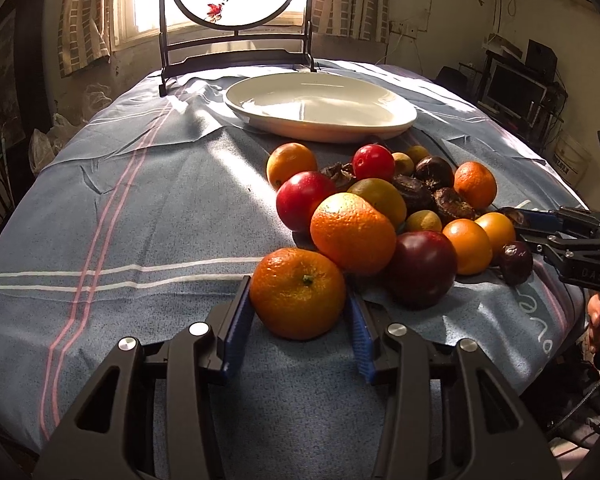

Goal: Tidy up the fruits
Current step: 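Grasp a large orange with the left gripper while the right gripper grasps a dark brown round fruit, then carry the orange onto the white plate and release while the right gripper places the brown fruit there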

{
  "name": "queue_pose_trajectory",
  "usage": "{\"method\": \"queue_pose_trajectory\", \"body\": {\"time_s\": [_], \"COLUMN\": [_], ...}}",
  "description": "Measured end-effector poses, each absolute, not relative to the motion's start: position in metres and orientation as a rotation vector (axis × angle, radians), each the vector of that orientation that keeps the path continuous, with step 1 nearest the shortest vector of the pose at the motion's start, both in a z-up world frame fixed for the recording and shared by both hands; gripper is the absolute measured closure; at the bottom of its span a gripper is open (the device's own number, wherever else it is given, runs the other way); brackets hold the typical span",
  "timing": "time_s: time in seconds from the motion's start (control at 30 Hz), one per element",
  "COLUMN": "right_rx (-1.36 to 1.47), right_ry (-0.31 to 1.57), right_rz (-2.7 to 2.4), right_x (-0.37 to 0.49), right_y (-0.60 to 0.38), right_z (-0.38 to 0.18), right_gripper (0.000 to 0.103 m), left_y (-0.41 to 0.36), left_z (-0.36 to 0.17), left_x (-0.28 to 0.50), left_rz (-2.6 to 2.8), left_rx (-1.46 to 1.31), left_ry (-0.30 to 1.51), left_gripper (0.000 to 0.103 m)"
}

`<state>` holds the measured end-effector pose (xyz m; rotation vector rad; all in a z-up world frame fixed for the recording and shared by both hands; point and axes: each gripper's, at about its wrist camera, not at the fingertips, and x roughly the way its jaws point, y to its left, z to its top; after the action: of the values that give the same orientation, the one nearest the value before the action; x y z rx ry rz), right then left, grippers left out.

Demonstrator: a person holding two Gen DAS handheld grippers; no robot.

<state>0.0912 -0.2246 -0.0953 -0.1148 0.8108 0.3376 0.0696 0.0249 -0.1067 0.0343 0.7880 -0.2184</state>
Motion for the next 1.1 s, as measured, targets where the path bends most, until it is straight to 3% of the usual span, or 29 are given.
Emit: {"method": "queue_pose_trajectory", "body": {"time_s": [0.67,0.93,1.1], "right_rx": [0.057,0.056,0.069], "right_ry": [0.732,0.732,0.823], "right_rz": [0.34,0.411,0.406], "right_x": [0.095,0.177,0.263], "right_y": [-0.268,-0.242,-0.218], "right_z": [-0.057,-0.008,-0.02], "right_gripper": [0.057,0.057,0.057], "left_y": [0.062,0.033,0.006], "left_z": [-0.069,-0.028,-0.034], "left_x": [0.068,0.147,0.238], "left_rz": [-0.164,-0.261,-0.293], "left_rx": [-0.044,0.003,-0.016], "left_ry": [0.688,0.696,0.803], "left_gripper": [0.061,0.061,0.061]}}
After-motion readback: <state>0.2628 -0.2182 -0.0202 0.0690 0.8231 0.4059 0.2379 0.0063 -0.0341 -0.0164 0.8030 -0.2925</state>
